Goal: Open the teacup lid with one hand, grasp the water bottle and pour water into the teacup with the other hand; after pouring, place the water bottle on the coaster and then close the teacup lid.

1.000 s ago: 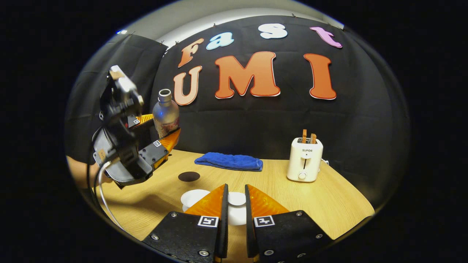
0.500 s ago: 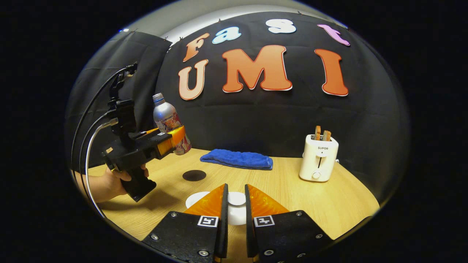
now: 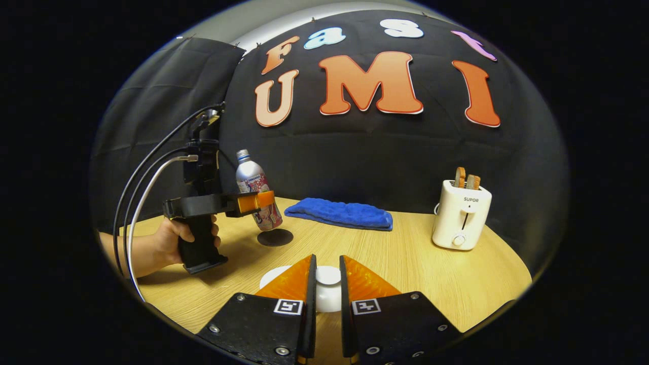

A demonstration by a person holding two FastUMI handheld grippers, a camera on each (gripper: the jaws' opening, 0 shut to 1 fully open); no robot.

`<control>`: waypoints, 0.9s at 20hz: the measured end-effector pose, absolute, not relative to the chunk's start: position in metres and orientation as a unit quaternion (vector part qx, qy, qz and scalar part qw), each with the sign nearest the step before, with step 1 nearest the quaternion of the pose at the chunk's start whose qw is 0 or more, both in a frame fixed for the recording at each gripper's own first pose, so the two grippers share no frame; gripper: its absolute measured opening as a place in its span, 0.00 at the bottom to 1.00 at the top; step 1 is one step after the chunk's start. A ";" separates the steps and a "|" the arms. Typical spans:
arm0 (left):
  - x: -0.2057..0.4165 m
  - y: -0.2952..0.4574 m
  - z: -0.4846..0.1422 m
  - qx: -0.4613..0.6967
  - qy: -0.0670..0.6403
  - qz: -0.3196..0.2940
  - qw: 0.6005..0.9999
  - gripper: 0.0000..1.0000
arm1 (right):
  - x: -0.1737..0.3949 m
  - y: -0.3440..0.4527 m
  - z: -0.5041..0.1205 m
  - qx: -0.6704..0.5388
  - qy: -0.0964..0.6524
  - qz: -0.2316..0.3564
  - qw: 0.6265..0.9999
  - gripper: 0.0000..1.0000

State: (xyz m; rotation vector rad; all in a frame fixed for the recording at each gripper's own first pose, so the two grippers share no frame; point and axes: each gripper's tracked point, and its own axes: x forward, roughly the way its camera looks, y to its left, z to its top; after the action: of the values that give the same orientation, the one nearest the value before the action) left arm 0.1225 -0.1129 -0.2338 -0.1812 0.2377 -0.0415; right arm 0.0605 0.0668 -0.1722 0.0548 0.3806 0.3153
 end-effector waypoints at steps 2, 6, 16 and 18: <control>0.124 -0.115 -0.243 -0.077 0.134 -0.028 0.988 0.79 | 0.062 0.072 -0.179 0.031 0.197 0.164 0.966 0.21; 0.122 -0.115 -0.252 -0.066 0.161 -0.040 0.984 0.83 | 0.066 0.081 -0.181 0.031 0.199 0.174 0.964 0.21; 0.120 -0.110 -0.256 -0.035 0.184 -0.051 0.981 0.89 | 0.072 0.102 -0.200 0.028 0.219 0.188 0.957 0.21; 0.118 -0.108 -0.253 -0.030 0.182 -0.052 0.981 0.94 | 0.072 0.106 -0.198 0.026 0.214 0.191 0.958 0.21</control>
State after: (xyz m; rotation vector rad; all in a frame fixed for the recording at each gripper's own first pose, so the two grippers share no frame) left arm 0.1181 -0.1076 -0.2534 -0.0603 0.3661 -0.1054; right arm 0.0724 0.1059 -0.1980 0.0522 0.4341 0.3883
